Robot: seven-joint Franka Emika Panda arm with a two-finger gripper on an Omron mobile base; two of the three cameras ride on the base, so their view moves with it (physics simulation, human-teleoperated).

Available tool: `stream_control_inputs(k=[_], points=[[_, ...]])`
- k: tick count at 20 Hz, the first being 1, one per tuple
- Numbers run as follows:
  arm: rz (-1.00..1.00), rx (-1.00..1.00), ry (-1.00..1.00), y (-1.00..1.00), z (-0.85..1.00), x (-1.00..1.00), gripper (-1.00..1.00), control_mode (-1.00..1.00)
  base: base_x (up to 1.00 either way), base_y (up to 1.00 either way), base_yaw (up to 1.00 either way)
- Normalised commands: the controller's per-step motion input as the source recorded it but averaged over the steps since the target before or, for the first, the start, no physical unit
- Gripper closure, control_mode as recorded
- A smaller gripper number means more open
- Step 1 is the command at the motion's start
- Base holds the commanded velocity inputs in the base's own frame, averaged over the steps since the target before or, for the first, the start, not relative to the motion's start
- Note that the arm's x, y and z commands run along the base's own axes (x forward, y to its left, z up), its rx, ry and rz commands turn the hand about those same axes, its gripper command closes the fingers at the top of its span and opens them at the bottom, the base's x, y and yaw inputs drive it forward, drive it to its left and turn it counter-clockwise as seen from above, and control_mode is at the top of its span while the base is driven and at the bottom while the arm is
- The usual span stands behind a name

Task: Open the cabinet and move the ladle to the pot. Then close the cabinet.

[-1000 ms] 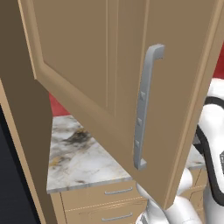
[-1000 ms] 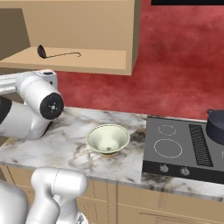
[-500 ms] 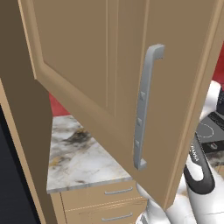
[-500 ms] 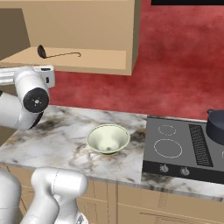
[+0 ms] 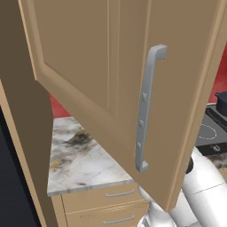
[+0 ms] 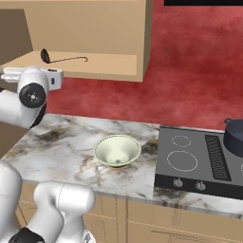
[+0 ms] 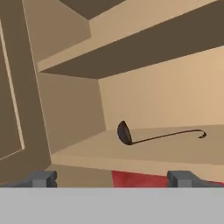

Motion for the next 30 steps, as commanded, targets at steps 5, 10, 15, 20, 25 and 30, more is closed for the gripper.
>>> stream_control_inputs(k=[5, 10, 15, 20, 25, 30], points=[[-0.03, -0.04, 0.17, 0.13, 0.01, 0.53, -1.0, -1.0, 0.0, 0.0, 0.0], [-0.02, -0.04, 0.04, 0.23, 0.0, 0.39, -1.0, -1.0, 0.0, 0.0, 0.0], [-0.03, -0.03, 0.0, 0.2, 0.0, 0.39, -1.0, -1.0, 0.0, 0.0, 0.0], [-0.04, -0.02, 0.04, 0.18, 0.02, 0.41, -1.0, -1.0, 0.0, 0.0, 0.0], [-0.03, -0.03, 0.08, 0.17, 0.0, 0.43, -1.0, -1.0, 0.0, 0.0, 0.0], [-0.03, -0.02, 0.06, 0.13, 0.0, 0.44, -1.0, -1.0, 0.0, 0.0, 0.0]])
